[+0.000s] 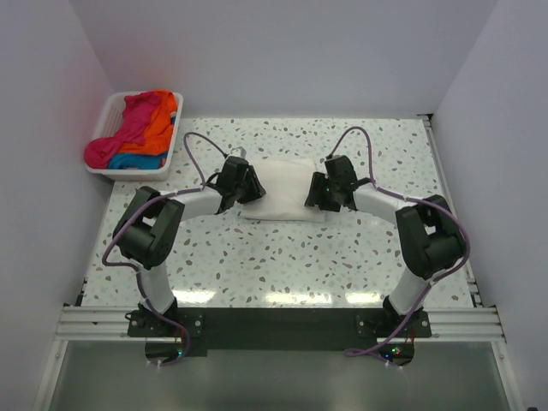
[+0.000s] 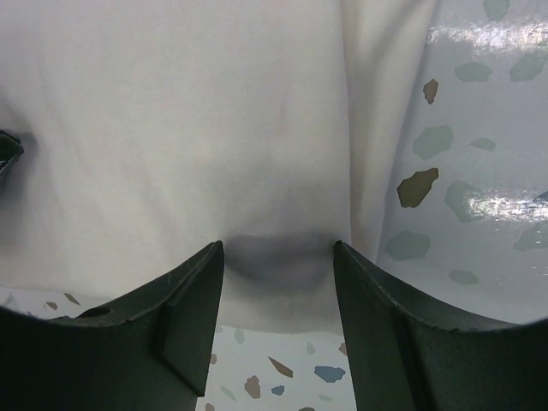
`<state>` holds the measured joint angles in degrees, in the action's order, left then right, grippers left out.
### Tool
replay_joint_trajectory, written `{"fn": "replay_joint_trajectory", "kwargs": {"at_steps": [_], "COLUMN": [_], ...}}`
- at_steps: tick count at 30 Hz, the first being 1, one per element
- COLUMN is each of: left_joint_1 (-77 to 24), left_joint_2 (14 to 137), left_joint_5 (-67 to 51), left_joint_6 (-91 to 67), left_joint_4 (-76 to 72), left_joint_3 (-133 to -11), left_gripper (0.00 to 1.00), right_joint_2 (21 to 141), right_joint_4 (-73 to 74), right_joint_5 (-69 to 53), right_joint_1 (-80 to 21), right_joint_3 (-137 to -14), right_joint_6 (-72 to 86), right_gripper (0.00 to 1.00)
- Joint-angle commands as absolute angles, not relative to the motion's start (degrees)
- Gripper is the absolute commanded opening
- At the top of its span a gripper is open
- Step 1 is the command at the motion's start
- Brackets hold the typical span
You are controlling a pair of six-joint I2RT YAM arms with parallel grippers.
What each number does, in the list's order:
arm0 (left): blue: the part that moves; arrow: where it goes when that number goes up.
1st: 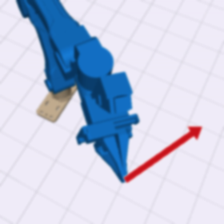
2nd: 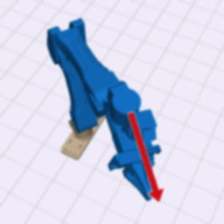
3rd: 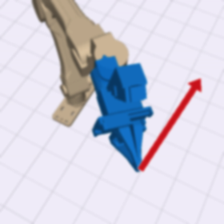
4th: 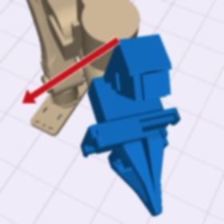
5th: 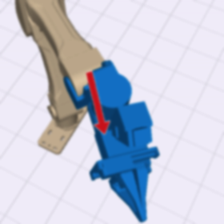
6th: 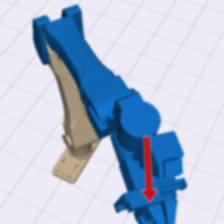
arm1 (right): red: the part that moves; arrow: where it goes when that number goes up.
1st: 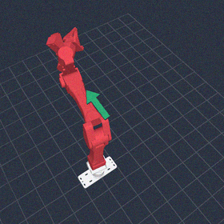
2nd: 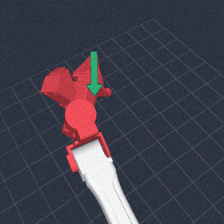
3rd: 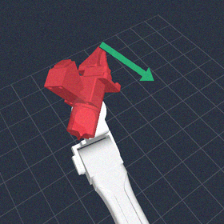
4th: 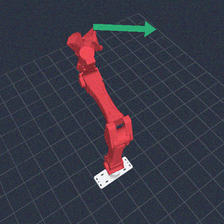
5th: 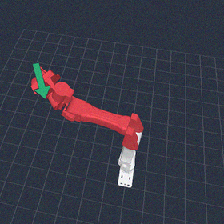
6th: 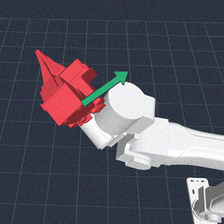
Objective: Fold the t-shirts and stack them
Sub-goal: Fold the tshirt
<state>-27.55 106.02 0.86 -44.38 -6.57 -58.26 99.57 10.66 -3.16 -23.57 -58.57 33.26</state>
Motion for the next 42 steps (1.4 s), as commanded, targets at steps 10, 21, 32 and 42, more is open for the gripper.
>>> {"fn": "replay_joint_trajectory", "kwargs": {"at_steps": [10, 21, 32, 42], "left_joint_1": [-28.48, -29.0, -29.0, -29.0], "left_joint_2": [106.7, 107.14, 106.7, 105.47], "left_joint_5": [1.23, 1.58, 1.76, 1.49], "left_joint_6": [-44.74, -44.39, -43.59, -42.1], "left_joint_4": [-8.61, -7.74, -5.63, -3.25], "left_joint_3": [-59.59, -60.55, -60.82, -62.05], "left_gripper": [0.41, 0.42, 0.43, 0.43], "right_joint_2": [96.86, 95.1, 98.51, 108.45], "right_joint_4": [8.7, 11.94, 16.35, 18.63], "right_joint_5": [-3.6, -0.98, 4.04, 6.59], "right_joint_1": [-23.55, -23.2, -18.55, -18.54], "right_joint_3": [-57.83, -59.5, -68.63, -76.64], "right_joint_6": [34.1, 32.53, 26.29, 20.75], "right_gripper": [0.57, 0.61, 0.86, 0.85]}}
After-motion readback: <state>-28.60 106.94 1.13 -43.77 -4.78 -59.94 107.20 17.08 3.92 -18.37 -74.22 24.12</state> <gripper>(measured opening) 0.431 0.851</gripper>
